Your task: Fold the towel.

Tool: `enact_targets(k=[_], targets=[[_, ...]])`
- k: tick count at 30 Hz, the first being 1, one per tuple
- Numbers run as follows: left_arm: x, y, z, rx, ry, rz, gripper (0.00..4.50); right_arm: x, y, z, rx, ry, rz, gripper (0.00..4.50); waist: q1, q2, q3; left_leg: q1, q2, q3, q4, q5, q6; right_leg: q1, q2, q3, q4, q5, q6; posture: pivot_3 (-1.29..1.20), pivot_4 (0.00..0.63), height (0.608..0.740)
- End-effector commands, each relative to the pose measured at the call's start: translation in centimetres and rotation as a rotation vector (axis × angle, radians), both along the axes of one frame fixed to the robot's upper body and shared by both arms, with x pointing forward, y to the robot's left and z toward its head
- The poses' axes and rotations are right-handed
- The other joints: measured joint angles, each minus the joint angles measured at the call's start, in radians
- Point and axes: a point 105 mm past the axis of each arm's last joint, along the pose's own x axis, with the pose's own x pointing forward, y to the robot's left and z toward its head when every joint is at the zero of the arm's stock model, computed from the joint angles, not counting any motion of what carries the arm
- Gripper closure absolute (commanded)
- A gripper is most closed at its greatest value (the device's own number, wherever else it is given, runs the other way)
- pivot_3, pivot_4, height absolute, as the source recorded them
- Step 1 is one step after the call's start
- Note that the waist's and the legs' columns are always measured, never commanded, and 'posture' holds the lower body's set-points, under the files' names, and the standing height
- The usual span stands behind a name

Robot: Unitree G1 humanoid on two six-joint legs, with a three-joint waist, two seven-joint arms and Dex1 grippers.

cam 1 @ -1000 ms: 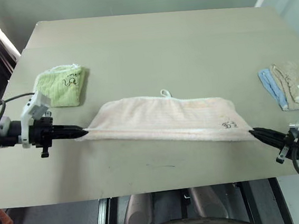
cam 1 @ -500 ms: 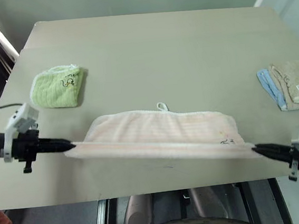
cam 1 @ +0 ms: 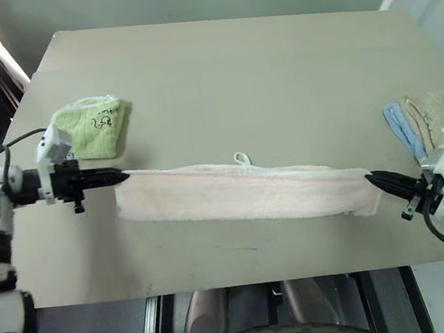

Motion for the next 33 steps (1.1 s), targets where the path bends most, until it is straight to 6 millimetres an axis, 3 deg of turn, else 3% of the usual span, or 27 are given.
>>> enact_targets(k=[1, 10, 15, 17, 21, 29, 31, 33], targets=[[1.2, -0.3, 0.4, 0.029, -0.05, 0.005, 4.45, 0.9, -0.7, 0.4, -0.02, -0.049, -0.047, 4.5, 0.0, 0.0, 0.0, 0.001, 0.0, 0.0, 0.0, 0.0, 0.0, 0.001, 0.0, 0.0, 0.0, 0.0, 0.0, 0.0, 0.15, 0.697], [2.4, -1.7, -0.7, 0.026, -0.063, -0.017, 4.45, 2.2, -0.9, 0.1, -0.023, -0.085, -0.08, 4.5, 0.0, 0.0, 0.0, 0.006, 0.0, 0.001, 0.0, 0.0, 0.0, 0.006, 0.0, 0.0, -0.001, 0.001, 0.005, 0.0, 0.15, 0.697], [2.5, -2.1, -0.9, -0.002, -0.05, -0.012, 4.45, 1.7, 0.0, -0.3, 0.06, 0.02, -0.007, 4.5, 0.0, 0.0, 0.0, 0.01, 0.0, 0.001, -0.001, 0.0, 0.001, 0.011, 0.0, 0.0, -0.002, 0.0, 0.006, 0.0, 0.15, 0.697], [2.6, -2.1, -0.8, -0.01, -0.048, -0.001, 4.02, 1.9, 0.1, 0.3, 0.091, 0.003, -0.008, 4.5, 0.0, 0.0, 0.0, 0.01, 0.0, 0.001, -0.001, 0.0, 0.001, 0.011, 0.0, 0.0, -0.002, -0.001, 0.006, 0.0, 0.15, 0.697], [2.7, -2.1, -0.7, -0.025, -0.036, 0.017, 2.78, 1.9, 0.5, 0.7, 0.103, 0.007, 0.021, 3.51, 0.0, 0.0, 0.0, 0.01, 0.0, 0.001, -0.001, 0.0, 0.001, 0.011, 0.0, 0.0, -0.002, -0.001, 0.006, 0.0, 0.15, 0.697], [3.9, -1.6, 0.0, -0.008, -0.136, 0.095, 0.13, 2.7, 0.6, 1.3, 0.098, -0.028, 0.017, 0.91, 0.0, 0.0, 0.0, 0.01, 0.0, 0.001, -0.001, 0.0, 0.001, 0.011, 0.0, 0.0, -0.002, -0.001, 0.006, 0.0, 0.15, 0.697], [4.7, -1.4, 0.6, -0.013, -0.209, 0.144, 0.0, 3.0, -0.1, 1.8, 0.106, -0.051, -0.022, 0.21, 0.001, 0.0, 0.0, 0.01, 0.0, 0.001, -0.001, 0.0, 0.001, 0.011, 0.0, 0.0, -0.002, -0.001, 0.006, 0.0, 0.15, 0.697], [5.1, -1.3, 1.2, -0.034, -0.25, 0.168, 0.0, 3.1, -0.7, 2.3, 0.134, -0.05, -0.064, 0.21, 0.001, 0.0, 0.0, 0.01, 0.0, 0.001, -0.001, 0.0, 0.001, 0.011, 0.0, 0.0, -0.002, -0.001, 0.006, 0.0, 0.15, 0.697]])
